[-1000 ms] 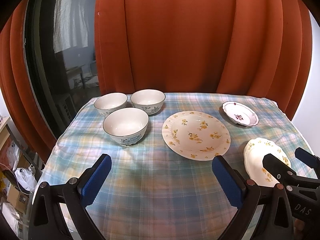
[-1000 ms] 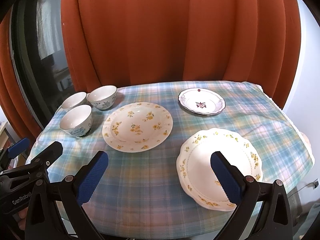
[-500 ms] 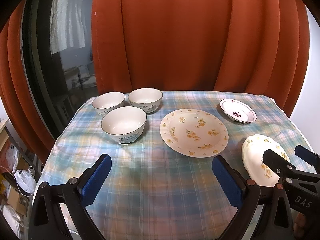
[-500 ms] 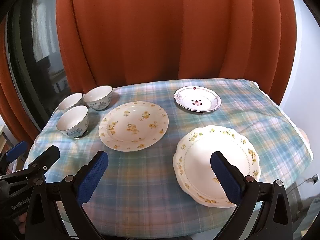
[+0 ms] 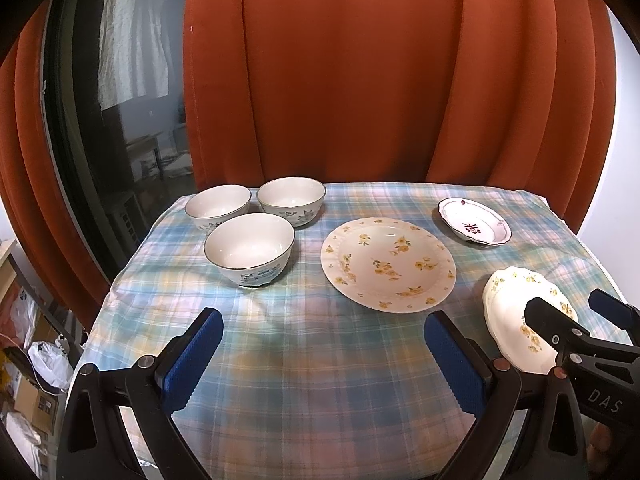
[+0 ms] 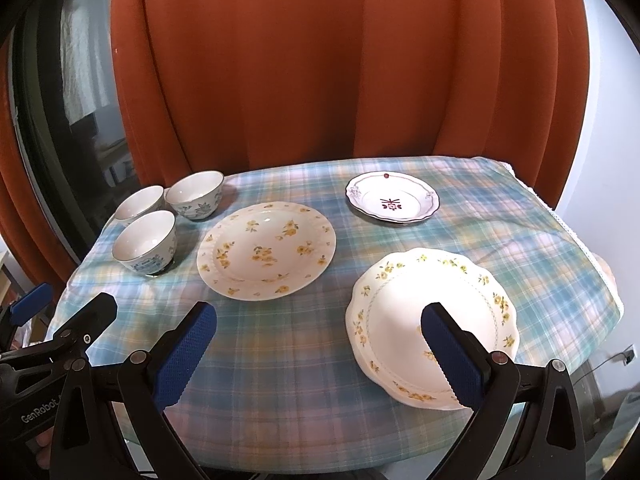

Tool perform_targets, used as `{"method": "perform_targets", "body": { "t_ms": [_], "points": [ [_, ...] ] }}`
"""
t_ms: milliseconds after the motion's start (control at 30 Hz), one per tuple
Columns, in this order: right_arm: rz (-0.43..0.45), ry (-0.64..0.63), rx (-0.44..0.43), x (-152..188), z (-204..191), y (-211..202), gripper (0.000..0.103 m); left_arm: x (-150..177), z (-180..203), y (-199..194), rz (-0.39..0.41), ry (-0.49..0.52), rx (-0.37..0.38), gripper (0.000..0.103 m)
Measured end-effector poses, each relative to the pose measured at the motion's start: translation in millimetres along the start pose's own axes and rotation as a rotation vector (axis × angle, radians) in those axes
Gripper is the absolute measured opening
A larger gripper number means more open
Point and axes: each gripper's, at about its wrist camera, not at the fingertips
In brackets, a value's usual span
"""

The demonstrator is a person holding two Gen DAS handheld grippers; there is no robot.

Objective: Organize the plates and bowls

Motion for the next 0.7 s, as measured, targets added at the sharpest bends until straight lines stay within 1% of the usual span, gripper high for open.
{"method": "perform_targets", "body": {
  "t_ms": [200,500,700],
  "points": [
    [-0.001,0.000,0.001,0.4,-2.4,-0.4,0.103,0.1,-0.1,-0.2,0.000,-0.001,-0.004,0.102],
    [-0.005,0.002,-0.012,1.9,-7.2,0.3,0.103,2.6,-19.4,-3.2,0.003,-0.009,-0.006,0.102],
    [-0.022,0.002,0.005,5.7,-21.5,-0.1,0.103,5.0,-23.8,-5.0,0.005,0.003,0.007,0.102]
  ]
}}
Point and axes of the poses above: each gripper's, at about its wrist camera, not at the fingertips, and y roughly the way its jaws point, z to its right, x to its underside, and after that the axes turned 5 degrees about -z, right-handed
